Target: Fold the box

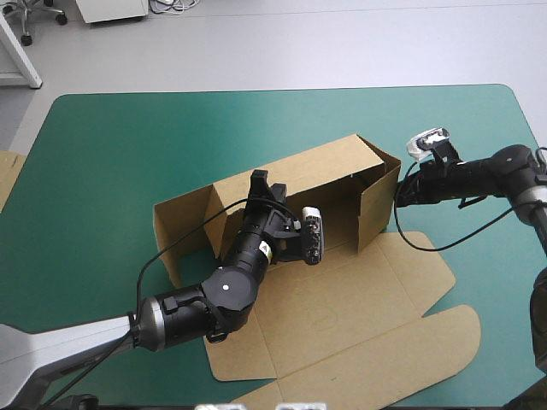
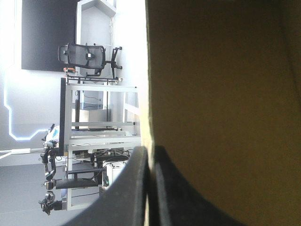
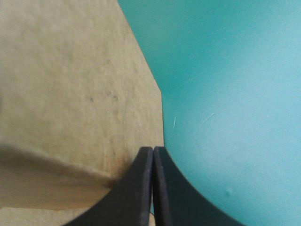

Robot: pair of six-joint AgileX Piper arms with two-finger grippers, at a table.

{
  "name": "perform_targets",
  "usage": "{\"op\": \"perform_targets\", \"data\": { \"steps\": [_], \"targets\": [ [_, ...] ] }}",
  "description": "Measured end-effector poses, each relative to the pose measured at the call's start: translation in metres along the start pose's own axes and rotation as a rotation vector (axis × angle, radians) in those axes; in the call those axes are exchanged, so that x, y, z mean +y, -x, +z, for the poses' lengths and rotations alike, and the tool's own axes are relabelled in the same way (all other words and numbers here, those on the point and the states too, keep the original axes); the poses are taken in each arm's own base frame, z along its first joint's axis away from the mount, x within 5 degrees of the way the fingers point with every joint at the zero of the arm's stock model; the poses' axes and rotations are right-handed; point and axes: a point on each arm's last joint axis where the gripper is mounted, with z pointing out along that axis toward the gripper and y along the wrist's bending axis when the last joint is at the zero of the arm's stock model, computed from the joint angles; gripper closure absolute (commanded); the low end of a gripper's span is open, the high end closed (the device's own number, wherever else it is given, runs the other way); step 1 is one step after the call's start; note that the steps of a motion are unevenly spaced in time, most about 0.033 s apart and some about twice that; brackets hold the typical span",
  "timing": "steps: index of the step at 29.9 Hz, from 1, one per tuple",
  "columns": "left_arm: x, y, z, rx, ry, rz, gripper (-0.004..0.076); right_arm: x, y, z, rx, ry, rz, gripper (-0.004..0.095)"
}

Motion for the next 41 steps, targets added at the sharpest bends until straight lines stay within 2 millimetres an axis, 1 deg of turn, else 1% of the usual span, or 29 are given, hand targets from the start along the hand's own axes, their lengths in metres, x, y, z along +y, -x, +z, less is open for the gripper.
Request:
{"op": "perform_targets", "data": {
  "steps": [2, 4, 8, 10, 20, 26, 31, 34, 37, 41],
  "targets": [
    [0.0, 0.0, 0.0, 0.0, 0.0, 0.0, 0.0734, 0.001, -0.007, 0.004, 0.015, 0.008, -0.019, 0.0761],
    [0.0, 0.0, 0.0, 0.0, 0.0, 0.0, 0.0734, 0.001, -0.011, 0.006, 0.025, 0.014, -0.03, 0.0665],
    [0.0, 0.0, 0.0, 0.0, 0.0, 0.0, 0.0734, 0.002, -0.013, 0.006, 0.033, 0.029, -0.055, 0.0481],
    [0.0, 0.0, 0.0, 0.0, 0.0, 0.0, 0.0734, 0.003, -0.014, 0.006, 0.037, 0.039, -0.066, 0.0431],
    [0.0, 0.0, 0.0, 0.0, 0.0, 0.0, 0.0734, 0.009, -0.016, 0.006, 0.056, 0.098, -0.141, 0.0426],
    [0.0, 0.0, 0.0, -0.003, -0.001, 0.001, 0.0734, 0.025, -0.011, 0.016, 0.07, 0.147, -0.201, 0.0426],
    [0.0, 0.0, 0.0, -0.004, -0.001, 0.001, 0.0734, 0.033, -0.006, 0.024, 0.062, 0.13, -0.236, 0.0426],
    [0.0, 0.0, 0.0, -0.004, -0.001, 0.001, 0.0734, 0.034, -0.005, 0.025, 0.051, 0.121, -0.224, 0.0436],
    [0.0, 0.0, 0.0, -0.004, -0.001, 0.001, 0.0734, 0.033, -0.003, 0.025, 0.041, 0.106, -0.188, 0.0466],
    [0.0, 0.001, 0.0, -0.008, -0.003, 0.001, 0.0734, 0.034, 0.0, 0.021, 0.013, 0.089, -0.163, 0.0469]
  ]
}}
